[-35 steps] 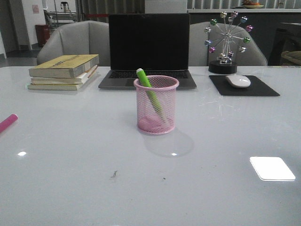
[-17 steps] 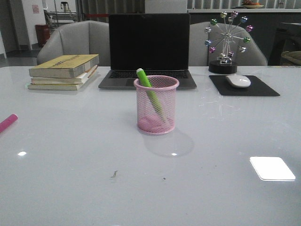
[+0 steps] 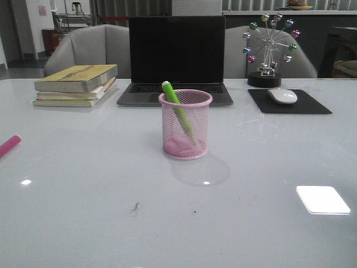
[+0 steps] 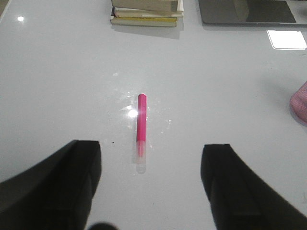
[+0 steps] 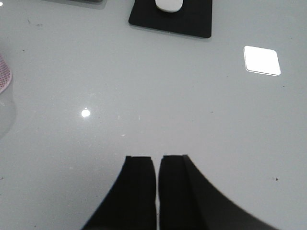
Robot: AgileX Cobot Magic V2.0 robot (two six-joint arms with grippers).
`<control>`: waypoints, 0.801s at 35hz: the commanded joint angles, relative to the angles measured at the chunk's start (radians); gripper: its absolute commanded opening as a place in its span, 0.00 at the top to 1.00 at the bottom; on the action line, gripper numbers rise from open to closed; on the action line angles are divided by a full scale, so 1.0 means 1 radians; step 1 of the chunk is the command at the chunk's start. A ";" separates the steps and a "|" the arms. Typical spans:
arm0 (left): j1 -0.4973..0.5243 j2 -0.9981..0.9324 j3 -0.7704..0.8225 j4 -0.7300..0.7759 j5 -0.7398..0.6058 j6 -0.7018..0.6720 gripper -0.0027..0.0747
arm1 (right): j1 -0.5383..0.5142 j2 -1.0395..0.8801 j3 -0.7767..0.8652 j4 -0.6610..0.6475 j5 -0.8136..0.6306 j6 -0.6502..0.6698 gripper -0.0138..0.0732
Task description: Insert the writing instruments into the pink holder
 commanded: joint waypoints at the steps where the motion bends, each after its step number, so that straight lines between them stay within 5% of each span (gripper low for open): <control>1: 0.000 -0.011 -0.034 -0.014 -0.063 -0.004 0.32 | -0.006 -0.011 -0.027 -0.007 -0.067 0.003 0.62; 10: 0.000 -0.002 -0.034 -0.057 -0.171 -0.004 0.32 | -0.006 -0.011 -0.027 -0.007 -0.067 0.003 0.62; 17: 0.000 -0.002 -0.034 -0.076 -0.411 -0.004 0.32 | -0.006 -0.011 -0.027 -0.007 -0.067 0.003 0.62; 28: 0.000 0.023 -0.034 -0.105 -0.421 -0.004 0.43 | -0.006 -0.011 -0.027 -0.007 -0.067 0.003 0.62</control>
